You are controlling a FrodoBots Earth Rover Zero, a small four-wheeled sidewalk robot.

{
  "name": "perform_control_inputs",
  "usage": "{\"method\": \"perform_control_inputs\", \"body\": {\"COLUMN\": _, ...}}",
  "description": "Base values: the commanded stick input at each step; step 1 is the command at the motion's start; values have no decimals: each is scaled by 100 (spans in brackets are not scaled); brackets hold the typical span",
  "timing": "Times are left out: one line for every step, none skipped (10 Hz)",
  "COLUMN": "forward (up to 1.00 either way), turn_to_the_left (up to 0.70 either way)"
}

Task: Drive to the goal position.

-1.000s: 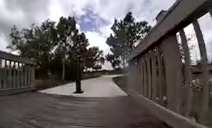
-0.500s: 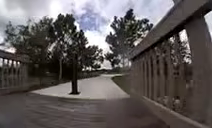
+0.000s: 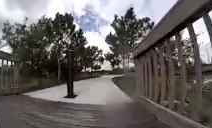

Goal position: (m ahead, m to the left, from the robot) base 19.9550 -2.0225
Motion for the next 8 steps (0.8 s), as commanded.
{"method": "perform_control_inputs", "body": {"forward": 60, "turn_to_the_left": 1}}
{"method": "perform_control_inputs", "body": {"forward": 60, "turn_to_the_left": 1}}
{"method": "perform_control_inputs", "body": {"forward": 60, "turn_to_the_left": 1}}
{"method": "perform_control_inputs", "body": {"forward": 60, "turn_to_the_left": 1}}
{"method": "perform_control_inputs", "body": {"forward": 60, "turn_to_the_left": 1}}
{"method": "perform_control_inputs", "body": {"forward": 60, "turn_to_the_left": 1}}
{"method": "perform_control_inputs", "body": {"forward": 60, "turn_to_the_left": 1}}
{"method": "perform_control_inputs", "body": {"forward": 60, "turn_to_the_left": 1}}
